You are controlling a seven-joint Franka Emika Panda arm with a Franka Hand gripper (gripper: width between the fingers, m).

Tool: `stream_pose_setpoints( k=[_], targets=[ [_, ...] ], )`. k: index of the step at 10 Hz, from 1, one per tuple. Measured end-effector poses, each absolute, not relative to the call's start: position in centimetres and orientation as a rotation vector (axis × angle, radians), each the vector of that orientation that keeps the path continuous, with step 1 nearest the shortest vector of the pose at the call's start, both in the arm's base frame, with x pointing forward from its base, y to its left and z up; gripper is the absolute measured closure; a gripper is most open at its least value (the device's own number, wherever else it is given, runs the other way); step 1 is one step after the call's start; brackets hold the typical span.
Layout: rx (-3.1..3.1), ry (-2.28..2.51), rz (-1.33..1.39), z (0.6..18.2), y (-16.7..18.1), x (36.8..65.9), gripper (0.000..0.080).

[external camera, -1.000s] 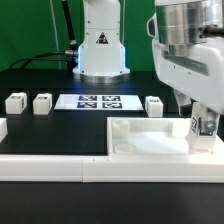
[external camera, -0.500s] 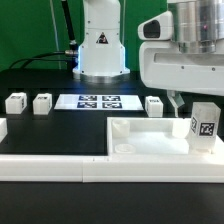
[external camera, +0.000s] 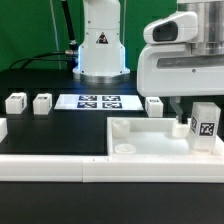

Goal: Assemble square table

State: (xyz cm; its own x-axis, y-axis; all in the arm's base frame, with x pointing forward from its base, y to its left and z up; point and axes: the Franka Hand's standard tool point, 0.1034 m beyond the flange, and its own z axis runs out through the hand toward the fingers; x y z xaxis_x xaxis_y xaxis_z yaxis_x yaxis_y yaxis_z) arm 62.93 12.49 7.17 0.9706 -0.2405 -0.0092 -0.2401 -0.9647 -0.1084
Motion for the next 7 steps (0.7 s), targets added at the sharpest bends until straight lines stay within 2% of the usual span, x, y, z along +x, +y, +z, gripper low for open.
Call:
stream_pose_setpoints(
  k=[1, 2, 3, 4, 7],
  targets=[
    [-3.007, 0.384, -0.005, 7.17, 12.51, 62.93, 0.0318],
    [-2.991, 0.497, 0.007, 7.1, 12.38, 62.84, 0.0471],
    [-2.965, 0.638, 0.017, 7.02, 12.11, 62.82, 0.0471],
    [-2.946, 0.714, 0.022, 7.01, 12.1, 62.82, 0.0503],
    [-2.834, 1.083, 0.042, 7.01, 11.96, 62.85, 0.0503]
  ],
)
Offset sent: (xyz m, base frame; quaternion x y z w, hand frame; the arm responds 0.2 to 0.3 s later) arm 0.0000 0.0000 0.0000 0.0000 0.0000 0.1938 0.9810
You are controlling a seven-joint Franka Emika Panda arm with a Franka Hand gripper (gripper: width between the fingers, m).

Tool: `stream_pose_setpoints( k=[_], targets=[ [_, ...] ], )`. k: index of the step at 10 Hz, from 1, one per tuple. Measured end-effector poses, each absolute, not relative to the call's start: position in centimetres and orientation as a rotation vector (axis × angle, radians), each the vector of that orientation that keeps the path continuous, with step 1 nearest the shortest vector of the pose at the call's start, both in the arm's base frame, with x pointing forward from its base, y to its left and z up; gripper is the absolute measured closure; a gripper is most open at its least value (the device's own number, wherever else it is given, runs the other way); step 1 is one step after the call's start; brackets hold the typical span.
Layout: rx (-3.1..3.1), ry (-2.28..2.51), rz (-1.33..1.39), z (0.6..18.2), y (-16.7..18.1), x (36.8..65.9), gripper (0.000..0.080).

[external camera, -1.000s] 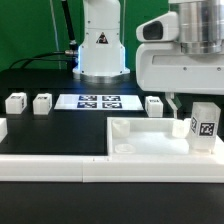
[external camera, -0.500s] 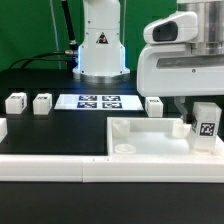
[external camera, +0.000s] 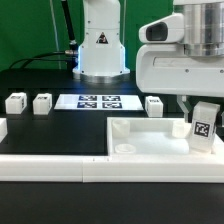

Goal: Assemble square table

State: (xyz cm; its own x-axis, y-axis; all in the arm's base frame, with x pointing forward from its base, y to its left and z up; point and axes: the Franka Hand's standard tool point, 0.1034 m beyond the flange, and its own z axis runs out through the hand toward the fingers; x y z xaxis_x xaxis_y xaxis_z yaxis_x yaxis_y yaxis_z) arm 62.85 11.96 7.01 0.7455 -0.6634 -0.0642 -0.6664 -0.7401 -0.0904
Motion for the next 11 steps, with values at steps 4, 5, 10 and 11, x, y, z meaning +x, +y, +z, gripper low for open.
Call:
stream_pose_setpoints(
  k=[4, 5, 10, 11],
  targets=[
    [-2.283, 1.865, 0.146, 6.91, 11.44, 63.19, 0.0503],
    [-2.232, 1.916, 0.161, 6.89, 11.4, 63.18, 0.0503],
    [-2.659, 1.21, 0.045, 7.13, 12.16, 63.34, 0.0179],
    [-2.687, 1.152, 0.037, 7.1, 11.98, 63.35, 0.0179]
  ],
)
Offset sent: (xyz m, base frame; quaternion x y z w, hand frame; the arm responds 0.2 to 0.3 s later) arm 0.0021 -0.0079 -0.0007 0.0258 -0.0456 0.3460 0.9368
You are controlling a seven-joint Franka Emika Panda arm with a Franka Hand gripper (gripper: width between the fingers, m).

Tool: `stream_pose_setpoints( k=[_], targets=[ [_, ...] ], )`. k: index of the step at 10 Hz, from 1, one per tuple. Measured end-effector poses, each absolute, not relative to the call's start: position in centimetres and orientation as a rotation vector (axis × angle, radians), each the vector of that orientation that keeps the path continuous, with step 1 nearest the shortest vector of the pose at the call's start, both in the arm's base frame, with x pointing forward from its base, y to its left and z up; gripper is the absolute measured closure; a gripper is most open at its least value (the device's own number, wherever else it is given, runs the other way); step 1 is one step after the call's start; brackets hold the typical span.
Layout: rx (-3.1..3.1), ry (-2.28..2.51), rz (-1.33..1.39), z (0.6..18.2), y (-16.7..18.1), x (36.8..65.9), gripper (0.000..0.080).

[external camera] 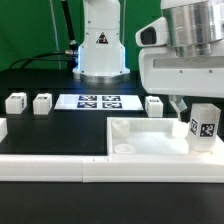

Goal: Assemble square table

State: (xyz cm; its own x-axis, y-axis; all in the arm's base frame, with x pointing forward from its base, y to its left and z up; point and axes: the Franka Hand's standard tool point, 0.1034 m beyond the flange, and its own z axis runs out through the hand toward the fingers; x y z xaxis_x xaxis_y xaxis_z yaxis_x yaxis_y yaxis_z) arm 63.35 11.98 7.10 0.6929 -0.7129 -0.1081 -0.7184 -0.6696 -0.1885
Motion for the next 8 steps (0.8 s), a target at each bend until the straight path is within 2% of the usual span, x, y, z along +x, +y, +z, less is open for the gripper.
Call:
stream_pose_setpoints(
  k=[3, 5, 7, 8],
  targets=[
    [-2.802, 0.854, 0.002, 7.08, 11.82, 63.35, 0.0151],
    [-2.99, 0.183, -0.075, 7.02, 11.46, 63.39, 0.0151],
    [-2.992, 0.145, -0.08, 6.97, 11.55, 63.37, 0.0167],
    [-2.992, 0.146, -0.08, 6.97, 11.53, 63.38, 0.0348]
  ],
)
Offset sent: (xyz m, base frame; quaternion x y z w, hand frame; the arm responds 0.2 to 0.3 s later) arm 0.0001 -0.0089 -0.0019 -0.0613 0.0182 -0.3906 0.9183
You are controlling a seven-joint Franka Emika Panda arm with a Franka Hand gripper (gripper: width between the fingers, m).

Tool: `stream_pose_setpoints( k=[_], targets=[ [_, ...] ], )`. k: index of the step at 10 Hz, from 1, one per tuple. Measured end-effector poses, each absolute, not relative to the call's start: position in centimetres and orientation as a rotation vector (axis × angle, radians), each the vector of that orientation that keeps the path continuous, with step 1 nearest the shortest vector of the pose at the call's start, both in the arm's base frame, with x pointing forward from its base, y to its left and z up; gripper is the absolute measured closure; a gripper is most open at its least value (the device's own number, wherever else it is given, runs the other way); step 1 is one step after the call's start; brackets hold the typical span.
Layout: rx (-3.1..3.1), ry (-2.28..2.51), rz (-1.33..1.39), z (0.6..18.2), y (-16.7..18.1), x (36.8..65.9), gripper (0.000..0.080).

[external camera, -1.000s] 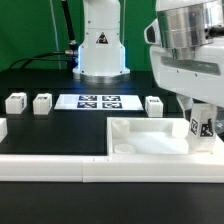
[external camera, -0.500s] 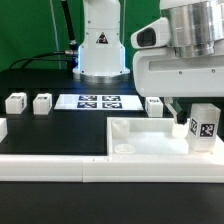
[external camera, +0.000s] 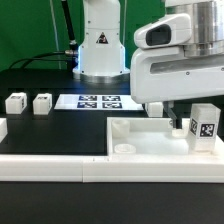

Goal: Assemble square table

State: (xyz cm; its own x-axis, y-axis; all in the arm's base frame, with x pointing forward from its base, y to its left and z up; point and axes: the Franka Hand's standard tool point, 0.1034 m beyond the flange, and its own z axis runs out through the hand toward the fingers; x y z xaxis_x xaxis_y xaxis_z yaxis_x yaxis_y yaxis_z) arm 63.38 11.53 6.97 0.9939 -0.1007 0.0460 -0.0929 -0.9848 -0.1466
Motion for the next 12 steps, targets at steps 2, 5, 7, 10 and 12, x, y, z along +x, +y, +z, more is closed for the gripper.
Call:
stream_pose_setpoints(
  k=[2, 5, 7, 10, 12],
  targets=[
    [-2.98, 0.3, -0.067, 6.92, 11.41, 63.34, 0.0509],
    [-2.862, 0.845, -0.025, 6.91, 10.97, 63.38, 0.0507],
    [-2.699, 1.308, 0.009, 6.89, 11.03, 63.21, 0.0507],
    [-2.287, 1.917, 0.123, 6.67, 10.99, 63.12, 0.0507],
    [-2.027, 2.167, 0.181, 6.64, 11.1, 63.1, 0.0507]
  ],
)
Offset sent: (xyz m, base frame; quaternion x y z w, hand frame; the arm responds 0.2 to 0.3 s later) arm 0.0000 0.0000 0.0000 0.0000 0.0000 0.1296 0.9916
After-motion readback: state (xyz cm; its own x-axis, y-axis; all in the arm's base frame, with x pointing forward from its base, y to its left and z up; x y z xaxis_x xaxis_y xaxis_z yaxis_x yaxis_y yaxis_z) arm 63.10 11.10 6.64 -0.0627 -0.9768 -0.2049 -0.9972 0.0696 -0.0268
